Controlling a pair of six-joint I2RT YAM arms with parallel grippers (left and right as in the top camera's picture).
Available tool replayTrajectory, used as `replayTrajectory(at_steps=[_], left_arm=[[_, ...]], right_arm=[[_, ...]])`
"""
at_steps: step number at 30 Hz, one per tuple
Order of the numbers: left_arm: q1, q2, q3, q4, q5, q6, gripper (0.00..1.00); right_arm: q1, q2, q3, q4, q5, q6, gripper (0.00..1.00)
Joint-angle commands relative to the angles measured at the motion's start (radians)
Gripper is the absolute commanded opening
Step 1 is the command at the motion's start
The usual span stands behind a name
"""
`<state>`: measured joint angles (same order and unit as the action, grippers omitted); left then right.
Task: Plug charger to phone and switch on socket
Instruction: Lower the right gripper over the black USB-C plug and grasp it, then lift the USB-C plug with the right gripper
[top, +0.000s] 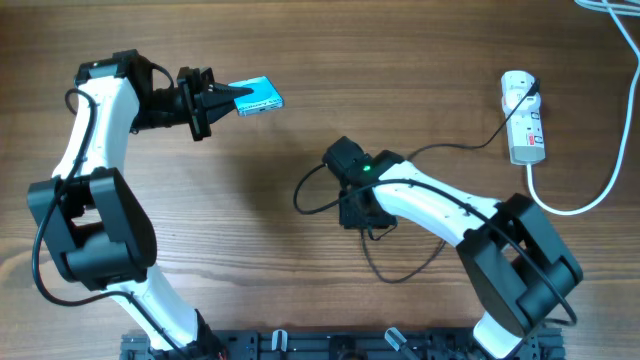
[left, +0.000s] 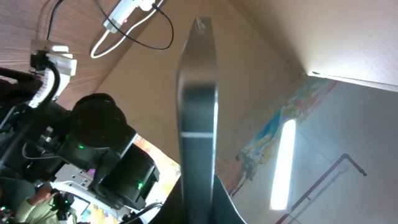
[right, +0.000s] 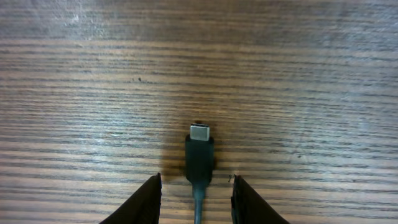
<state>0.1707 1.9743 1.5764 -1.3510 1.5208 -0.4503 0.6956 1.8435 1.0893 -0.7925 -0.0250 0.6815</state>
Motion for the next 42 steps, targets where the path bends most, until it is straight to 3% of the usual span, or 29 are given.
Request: replayTrajectory(at_steps=[1,8,11,42], left_arm=[[0.004,-0.031,0.002,-0.003,0.05,-0.002,0.04],[0.004,-0.032,0.002,-0.003,0.05,-0.002,0.04],[0.004,-0.032,0.002,-0.003,0.05,-0.002,0.04],[0.004,-0.031,0.002,-0.003,0.027,0.002,0.04]], right_arm=[[0.004,0.046,0.008,-0.005,0.024,0.026,0.38],[0.004,0.071,0.008,0.002,0.024,0.029,0.37],[0.004,0.072,0.008,0.002,0.024,0.029,0.31],[0.004,0.072,0.008,-0.045,-0.002,0.054,0.24]])
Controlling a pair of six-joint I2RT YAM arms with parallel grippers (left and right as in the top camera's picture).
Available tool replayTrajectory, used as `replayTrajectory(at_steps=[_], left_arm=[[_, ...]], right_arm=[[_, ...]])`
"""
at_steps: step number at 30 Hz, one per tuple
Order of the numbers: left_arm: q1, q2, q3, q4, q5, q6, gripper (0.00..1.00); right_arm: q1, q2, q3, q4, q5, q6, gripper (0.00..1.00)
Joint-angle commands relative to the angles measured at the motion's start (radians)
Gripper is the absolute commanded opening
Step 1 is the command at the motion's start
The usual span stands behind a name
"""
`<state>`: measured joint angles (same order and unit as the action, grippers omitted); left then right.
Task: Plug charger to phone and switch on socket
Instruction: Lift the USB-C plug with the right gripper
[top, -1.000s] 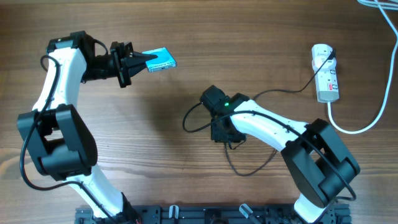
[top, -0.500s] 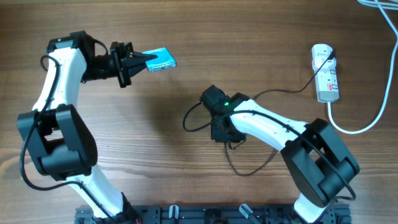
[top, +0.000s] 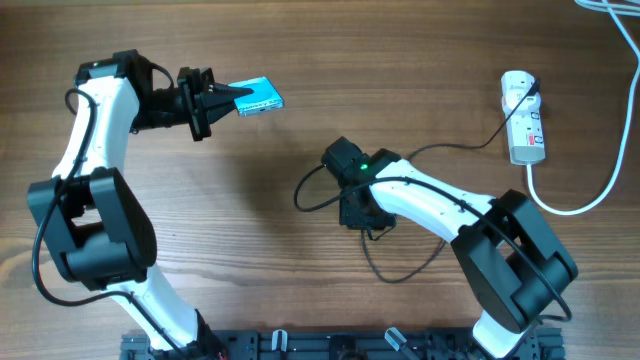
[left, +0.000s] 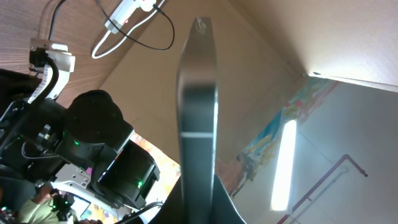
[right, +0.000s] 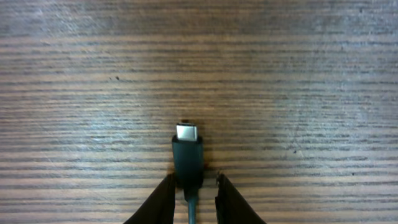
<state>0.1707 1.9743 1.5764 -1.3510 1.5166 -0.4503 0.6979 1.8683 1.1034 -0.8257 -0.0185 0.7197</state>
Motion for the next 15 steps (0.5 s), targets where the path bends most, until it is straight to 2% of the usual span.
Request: replayTrajectory(at_steps=[1,15], left_arm=[[0.004,-0.032,0.002,-0.003,0.031,0.002,0.04],[0.004,-0.032,0.002,-0.004,0.031,0.002,0.04]], right_arm=[[0.002,0.047,-0.006,-0.013,-0.009,0.016,0.24],[0.002,0.047,-0.006,-0.011,-0.009,0.017,0.17]])
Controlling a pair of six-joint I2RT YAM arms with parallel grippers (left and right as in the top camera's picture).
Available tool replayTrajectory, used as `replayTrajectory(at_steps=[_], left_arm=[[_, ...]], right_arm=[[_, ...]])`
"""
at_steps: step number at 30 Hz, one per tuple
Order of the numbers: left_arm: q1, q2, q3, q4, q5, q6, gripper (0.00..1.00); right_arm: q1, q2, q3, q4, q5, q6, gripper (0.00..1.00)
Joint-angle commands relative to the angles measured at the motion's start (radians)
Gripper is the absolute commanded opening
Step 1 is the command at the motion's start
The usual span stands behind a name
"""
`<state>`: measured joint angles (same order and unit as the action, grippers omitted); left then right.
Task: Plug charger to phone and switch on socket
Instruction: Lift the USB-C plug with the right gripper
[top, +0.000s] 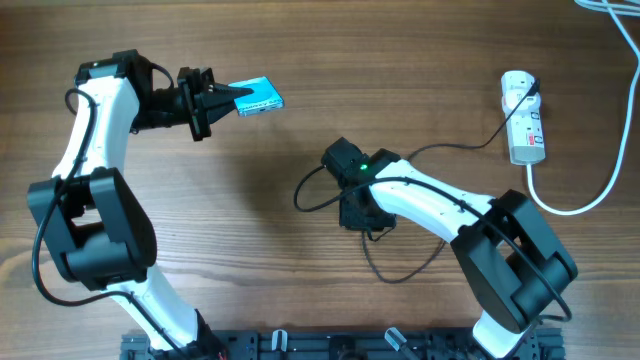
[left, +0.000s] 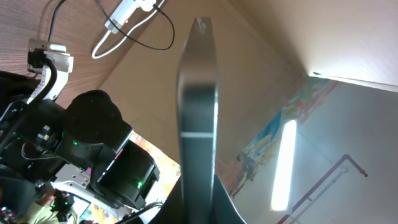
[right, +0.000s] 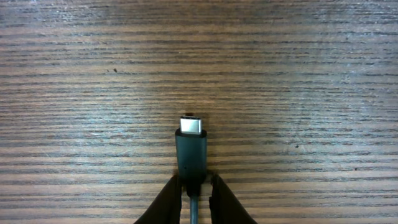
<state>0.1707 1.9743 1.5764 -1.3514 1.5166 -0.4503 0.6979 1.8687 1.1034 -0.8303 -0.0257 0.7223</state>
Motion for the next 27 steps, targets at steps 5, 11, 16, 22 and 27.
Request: replayTrajectory(at_steps=[5,11,16,22,27], left_arm=[[0.004,-0.032,0.002,-0.003,0.031,0.002,0.04],[0.004,-0.032,0.002,-0.003,0.031,0.002,0.04],[0.004,-0.032,0.002,-0.003,0.031,0.002,0.04],[0.004,-0.032,0.002,-0.003,0.031,0.002,0.04],[0.004,-0.031,0.002,-0.003,0.031,0.002,0.04]], right_arm=[[0.002,0.047,-0.006,-0.006,-0.002,0.016,0.19],[0.002,0.047,-0.006,-0.013,-0.011,0.021,0.2],[0.002,0.047,-0.006,-0.016,-0.018,0.021,0.19],[0.002,0.047,-0.006,-0.017,-0.018,0.021,0.15],[0.002,0.047,-0.006,-0.018,-0.018,0.022,0.1]])
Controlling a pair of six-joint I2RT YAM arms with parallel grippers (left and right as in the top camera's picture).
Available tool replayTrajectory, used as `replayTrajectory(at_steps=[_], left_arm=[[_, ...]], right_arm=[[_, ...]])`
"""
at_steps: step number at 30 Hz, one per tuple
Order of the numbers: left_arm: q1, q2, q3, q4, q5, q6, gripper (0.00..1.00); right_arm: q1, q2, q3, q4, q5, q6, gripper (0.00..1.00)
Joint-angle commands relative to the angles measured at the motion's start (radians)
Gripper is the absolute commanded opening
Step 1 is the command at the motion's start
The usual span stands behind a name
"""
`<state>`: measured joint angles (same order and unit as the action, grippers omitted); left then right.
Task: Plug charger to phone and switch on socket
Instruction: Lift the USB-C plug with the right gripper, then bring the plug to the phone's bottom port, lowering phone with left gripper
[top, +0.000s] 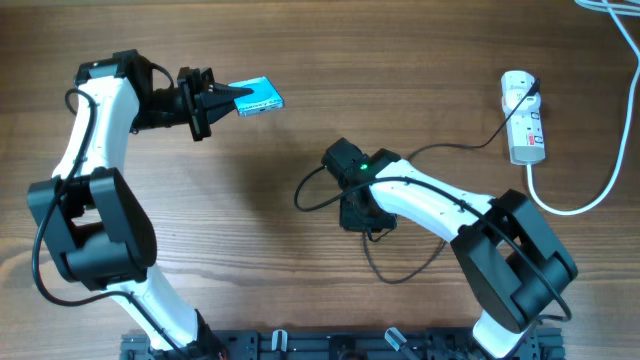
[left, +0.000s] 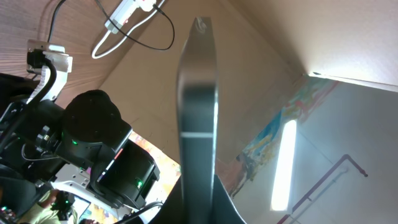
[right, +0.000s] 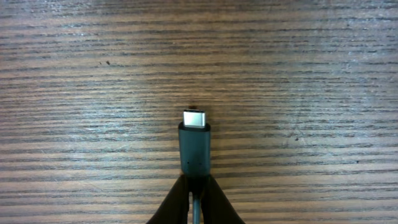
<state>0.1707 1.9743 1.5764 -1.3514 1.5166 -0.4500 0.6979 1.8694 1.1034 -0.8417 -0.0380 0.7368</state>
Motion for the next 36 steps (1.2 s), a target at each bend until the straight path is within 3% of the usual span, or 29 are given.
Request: replayTrajectory(at_steps=[1,18,31,36], left_arm=[[0.004,-0.031,0.002,-0.003,0.031,0.001,0.04],[0.004,-0.032,0.002,0.019,0.027,0.002,0.04],[-0.016,-0.031,0.002,0.16,-0.018,0.001,0.04],[-0.026,-0.031,0.002,0.21,-0.018,0.002,0.04]], right_arm=[[0.002,0.046,-0.006,-0.006,-0.007,0.007,0.1],[-0.017,0.002,0.062,-0.068,-0.008,-0.055,0.04],[-0.034,-0.435,0.204,-0.351,-0.014,-0.17,0.04],[-0.034,-0.567,0.204,-0.367,-0.184,-0.311,0.04]])
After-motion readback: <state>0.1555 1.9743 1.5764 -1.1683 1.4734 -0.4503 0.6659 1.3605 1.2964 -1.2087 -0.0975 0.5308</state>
